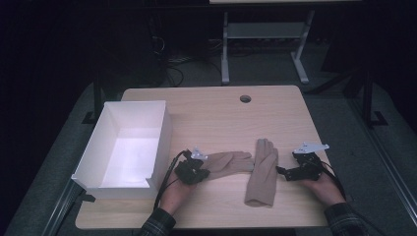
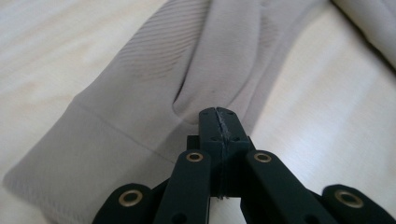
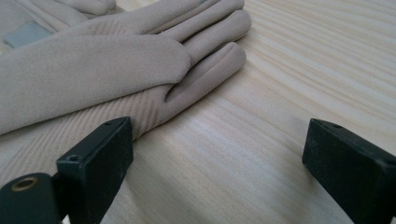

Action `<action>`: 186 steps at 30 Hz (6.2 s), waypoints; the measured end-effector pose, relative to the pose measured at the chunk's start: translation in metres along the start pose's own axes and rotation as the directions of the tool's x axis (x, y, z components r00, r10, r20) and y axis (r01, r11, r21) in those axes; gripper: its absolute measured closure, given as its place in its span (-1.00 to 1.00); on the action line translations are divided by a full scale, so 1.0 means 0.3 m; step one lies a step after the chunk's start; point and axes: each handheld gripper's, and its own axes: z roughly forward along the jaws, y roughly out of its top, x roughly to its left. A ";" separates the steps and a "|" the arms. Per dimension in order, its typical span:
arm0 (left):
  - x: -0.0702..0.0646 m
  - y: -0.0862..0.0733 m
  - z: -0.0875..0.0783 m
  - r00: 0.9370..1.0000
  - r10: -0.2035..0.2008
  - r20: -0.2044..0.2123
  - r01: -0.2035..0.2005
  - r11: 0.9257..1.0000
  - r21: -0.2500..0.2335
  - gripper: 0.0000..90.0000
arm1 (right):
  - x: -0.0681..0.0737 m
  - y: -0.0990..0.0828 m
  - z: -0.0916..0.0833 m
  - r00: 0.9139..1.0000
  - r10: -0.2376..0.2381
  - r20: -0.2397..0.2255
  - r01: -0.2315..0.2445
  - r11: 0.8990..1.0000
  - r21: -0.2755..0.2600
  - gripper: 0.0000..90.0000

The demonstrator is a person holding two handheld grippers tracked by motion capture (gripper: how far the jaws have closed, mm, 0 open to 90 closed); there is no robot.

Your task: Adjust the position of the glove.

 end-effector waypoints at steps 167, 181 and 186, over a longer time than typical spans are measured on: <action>-0.008 0.310 0.077 0.982 -0.061 0.179 0.102 0.968 -0.230 0.86 | 0.189 0.134 0.080 0.954 -0.068 -0.291 0.080 0.996 0.029 1.00; -0.065 0.315 0.128 0.977 -0.041 0.209 0.086 0.974 -0.209 0.73 | 0.225 0.155 0.106 0.947 -0.078 -0.311 0.091 0.995 0.029 1.00; -0.072 0.320 0.128 0.974 -0.042 0.224 0.095 0.969 -0.230 0.60 | 0.223 0.155 0.103 0.947 -0.085 -0.309 0.099 0.995 0.029 0.98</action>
